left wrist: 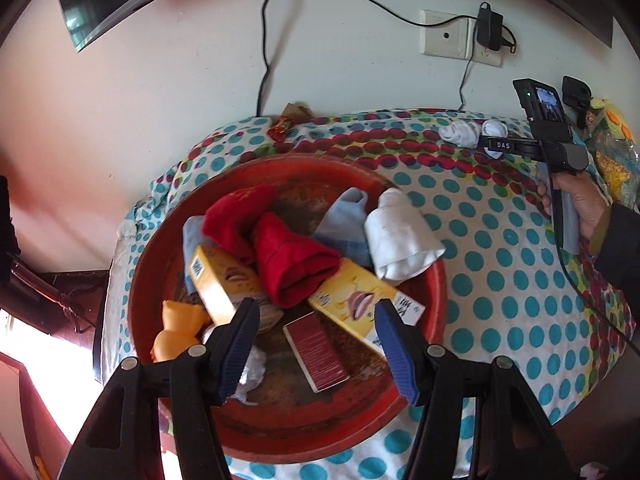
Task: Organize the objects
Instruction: 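Grasp another white sock on the bed with the right tool, then grasp a white sock with the left tool while the right tool holds its sock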
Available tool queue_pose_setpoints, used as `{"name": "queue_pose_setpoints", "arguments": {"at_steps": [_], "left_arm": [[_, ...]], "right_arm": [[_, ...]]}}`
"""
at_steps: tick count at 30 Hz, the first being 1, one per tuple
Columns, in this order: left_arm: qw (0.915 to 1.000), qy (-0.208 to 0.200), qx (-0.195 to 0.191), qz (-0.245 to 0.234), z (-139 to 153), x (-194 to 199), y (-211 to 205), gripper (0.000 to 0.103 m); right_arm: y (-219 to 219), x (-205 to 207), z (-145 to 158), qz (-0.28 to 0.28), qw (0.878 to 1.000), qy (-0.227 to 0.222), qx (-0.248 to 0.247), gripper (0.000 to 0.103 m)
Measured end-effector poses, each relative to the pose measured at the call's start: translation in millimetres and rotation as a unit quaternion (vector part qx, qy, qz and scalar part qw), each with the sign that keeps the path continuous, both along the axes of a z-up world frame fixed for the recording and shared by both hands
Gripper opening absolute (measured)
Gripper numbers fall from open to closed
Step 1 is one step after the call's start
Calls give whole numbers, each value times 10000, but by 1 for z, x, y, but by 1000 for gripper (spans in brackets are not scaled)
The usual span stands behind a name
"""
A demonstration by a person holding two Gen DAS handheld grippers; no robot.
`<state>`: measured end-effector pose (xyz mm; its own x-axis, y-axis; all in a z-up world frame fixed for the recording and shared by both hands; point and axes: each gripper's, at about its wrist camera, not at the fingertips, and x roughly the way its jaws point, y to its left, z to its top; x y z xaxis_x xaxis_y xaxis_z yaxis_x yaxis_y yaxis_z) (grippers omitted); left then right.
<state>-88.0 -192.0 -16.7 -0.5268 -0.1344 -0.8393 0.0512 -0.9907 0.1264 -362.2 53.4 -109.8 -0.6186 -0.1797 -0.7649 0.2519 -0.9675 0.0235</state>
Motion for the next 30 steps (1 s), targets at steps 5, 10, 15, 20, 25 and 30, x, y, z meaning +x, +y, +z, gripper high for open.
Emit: {"name": "queue_pose_setpoints", "arguments": {"at_steps": [5,10,15,20,25,30], "left_arm": [[9987,127,223,-439,4,-46,52,61],[9925,201,779,-922,-8,-108,110,62],[9900,166,1025,-956,-31,-174,151,64],[9902,-25,1192,-733,-58,-234,165,66],[9941,185,819,-682,-63,-268,171,66],[9946,-49,829,-627,-83,-290,171,66]], "right_arm": [[9,22,5,339,9992,190,-33,46],[49,73,8,484,9982,320,122,46],[90,113,9,516,9973,415,310,46],[110,113,7,396,9990,191,77,47],[115,105,-1,366,9993,-102,-72,47],[109,105,-3,368,9991,-125,140,48]]}}
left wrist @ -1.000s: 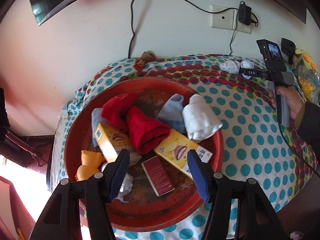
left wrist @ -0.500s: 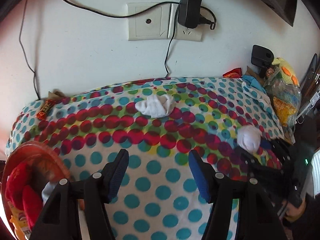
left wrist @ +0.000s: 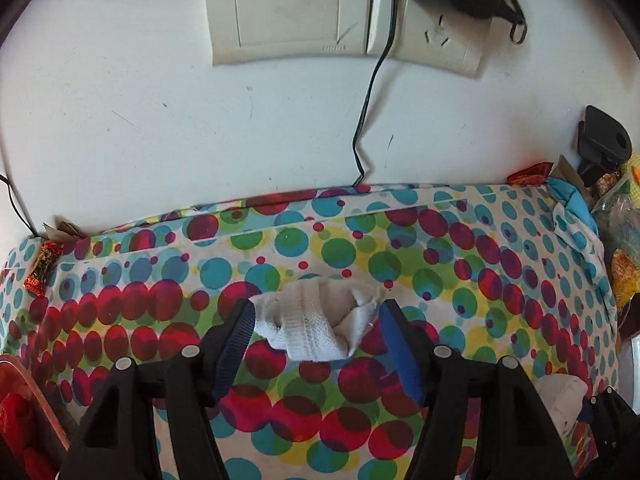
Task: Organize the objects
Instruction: 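Grasp a white sock with the left tool while the right tool holds its sock, then carry the white sock into the red tray and open the left tool while the right tool holds its sock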
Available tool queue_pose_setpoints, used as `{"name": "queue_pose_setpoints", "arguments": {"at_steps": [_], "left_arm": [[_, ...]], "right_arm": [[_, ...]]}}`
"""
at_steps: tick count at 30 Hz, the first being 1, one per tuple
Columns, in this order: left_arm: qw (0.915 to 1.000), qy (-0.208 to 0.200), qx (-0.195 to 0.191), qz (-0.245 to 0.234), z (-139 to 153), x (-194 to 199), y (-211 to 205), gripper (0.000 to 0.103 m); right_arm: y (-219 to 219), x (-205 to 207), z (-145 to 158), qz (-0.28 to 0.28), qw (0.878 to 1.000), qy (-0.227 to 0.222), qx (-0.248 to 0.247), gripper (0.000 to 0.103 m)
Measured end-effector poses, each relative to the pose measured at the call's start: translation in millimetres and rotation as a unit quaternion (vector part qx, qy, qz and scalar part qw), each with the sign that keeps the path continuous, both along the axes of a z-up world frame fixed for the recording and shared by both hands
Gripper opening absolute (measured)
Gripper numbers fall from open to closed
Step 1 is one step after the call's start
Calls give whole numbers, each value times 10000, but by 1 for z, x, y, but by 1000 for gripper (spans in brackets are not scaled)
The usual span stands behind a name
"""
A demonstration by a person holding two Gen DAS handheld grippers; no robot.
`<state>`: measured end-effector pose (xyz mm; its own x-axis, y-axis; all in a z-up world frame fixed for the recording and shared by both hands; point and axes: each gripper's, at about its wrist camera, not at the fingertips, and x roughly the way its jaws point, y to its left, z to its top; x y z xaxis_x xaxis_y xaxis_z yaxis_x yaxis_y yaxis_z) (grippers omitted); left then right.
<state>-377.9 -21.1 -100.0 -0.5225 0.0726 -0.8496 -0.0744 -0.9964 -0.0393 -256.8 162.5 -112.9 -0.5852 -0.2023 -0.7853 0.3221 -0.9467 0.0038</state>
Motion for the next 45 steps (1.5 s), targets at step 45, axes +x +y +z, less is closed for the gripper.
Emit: {"name": "queue_pose_setpoints", "arguments": {"at_steps": [45], "left_arm": [[9930,565,-1021,-203,22,233,37,38]], "right_arm": [[-3,-2,0,-3,9999,13,133,49]]}}
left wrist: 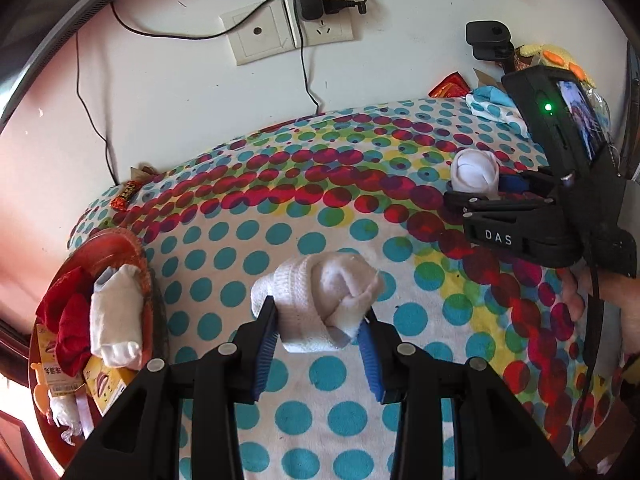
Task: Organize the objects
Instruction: 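Carry the white sock into the red tray and open the left tool while the right tool holds its sock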
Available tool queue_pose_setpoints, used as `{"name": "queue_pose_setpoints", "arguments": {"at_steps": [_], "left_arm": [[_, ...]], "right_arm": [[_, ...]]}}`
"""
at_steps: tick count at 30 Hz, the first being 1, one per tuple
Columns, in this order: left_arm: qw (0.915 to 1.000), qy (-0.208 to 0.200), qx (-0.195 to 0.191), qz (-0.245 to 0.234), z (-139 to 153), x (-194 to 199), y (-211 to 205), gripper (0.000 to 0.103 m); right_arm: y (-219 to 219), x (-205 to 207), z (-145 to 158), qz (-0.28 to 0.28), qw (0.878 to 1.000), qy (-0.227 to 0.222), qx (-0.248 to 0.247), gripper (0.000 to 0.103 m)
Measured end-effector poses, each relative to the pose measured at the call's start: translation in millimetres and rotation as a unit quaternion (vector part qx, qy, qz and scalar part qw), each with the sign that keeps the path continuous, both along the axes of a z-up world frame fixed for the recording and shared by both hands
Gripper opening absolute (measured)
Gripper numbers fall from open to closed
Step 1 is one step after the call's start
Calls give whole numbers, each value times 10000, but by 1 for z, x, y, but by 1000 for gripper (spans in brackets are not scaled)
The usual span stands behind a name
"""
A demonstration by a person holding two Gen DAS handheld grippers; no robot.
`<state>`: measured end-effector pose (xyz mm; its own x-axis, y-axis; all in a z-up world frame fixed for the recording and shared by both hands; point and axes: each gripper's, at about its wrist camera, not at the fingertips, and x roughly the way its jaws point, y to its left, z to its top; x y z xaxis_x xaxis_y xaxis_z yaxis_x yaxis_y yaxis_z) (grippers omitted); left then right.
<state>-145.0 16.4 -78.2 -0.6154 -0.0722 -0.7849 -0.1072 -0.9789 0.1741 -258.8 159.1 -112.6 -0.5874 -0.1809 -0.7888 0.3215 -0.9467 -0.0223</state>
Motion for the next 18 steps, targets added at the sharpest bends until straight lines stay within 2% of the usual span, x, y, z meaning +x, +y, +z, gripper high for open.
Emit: {"name": "queue_pose_setpoints", "arguments": {"at_steps": [2,5,9,12,16,18], "left_arm": [[9997,147,-107,136,8,12,-7,38],[9994,216,-24,254,19,26,-21,38],[9973,369,-320,557,31,39,-43,38],[9960,355,-85,822,38,44,-70,38],[9908,412,-123,1282,41,49,-106,38],[9881,400,27,1487,40,52,-125,38]], "right_arm": [[0,0,0,-1,10000,-2,-5,49],[1,0,0,-1,10000,1,6,49],[1,0,0,-2,10000,6,22,49],[0,0,1,-2,10000,12,37,49],[0,1,0,-12,10000,25,59,49],[0,1,1,-11,10000,38,88,49]]}}
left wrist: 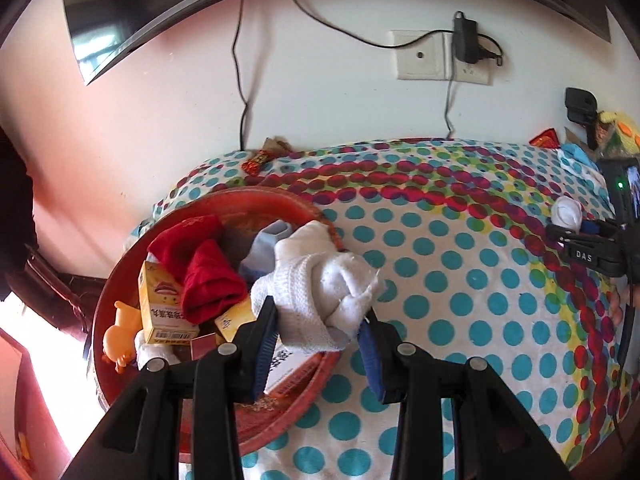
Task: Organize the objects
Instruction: 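Carry the white sock into the red tray and open the left tool while the right tool holds its sock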
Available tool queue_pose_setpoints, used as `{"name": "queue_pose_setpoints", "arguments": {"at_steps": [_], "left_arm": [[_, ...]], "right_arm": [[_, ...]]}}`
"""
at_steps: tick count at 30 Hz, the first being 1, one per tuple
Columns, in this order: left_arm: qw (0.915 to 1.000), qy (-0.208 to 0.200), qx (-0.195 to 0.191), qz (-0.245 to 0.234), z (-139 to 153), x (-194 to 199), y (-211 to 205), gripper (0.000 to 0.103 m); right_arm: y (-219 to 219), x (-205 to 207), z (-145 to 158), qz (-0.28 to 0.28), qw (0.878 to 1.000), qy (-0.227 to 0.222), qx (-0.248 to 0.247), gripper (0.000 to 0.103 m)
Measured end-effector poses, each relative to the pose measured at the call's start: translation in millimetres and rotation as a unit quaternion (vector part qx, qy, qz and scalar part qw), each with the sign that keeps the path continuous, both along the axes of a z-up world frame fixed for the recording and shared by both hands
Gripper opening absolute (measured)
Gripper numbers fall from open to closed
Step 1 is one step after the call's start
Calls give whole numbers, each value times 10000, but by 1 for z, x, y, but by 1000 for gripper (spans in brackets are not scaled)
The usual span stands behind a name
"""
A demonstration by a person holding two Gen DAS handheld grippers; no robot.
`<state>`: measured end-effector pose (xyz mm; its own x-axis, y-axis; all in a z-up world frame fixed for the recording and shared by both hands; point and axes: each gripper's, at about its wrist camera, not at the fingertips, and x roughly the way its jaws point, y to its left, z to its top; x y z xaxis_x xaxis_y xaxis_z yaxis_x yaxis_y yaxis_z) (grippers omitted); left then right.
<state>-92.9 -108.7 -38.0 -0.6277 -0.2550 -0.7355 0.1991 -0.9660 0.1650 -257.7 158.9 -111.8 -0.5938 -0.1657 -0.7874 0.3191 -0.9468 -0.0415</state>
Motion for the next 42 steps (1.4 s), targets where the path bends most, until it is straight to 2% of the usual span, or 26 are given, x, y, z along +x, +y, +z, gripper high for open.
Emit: {"name": "queue_pose_setpoints", "arguments": {"at_steps": [5,14,25,32,42], "left_arm": [[9983,22,352,469,-7,10,-41,38],[9941,-113,541,937,-21,21,-87,39],[9903,-185,819,1107,-25,33,-117,39],[9906,-286,607,1189,-29,37,-125,39],[9934,-359,662,868,-35,40,-134,39]], "right_arm": [[1,0,0,-6,10000,-24,-45,50],[2,-2,-1,-28,10000,-34,-32,50],[2,-2,-1,-32,10000,-28,-17,51],[1,-1,-1,-28,10000,-26,-13,52],[2,-1,-1,-35,10000,-2,44,52]]}}
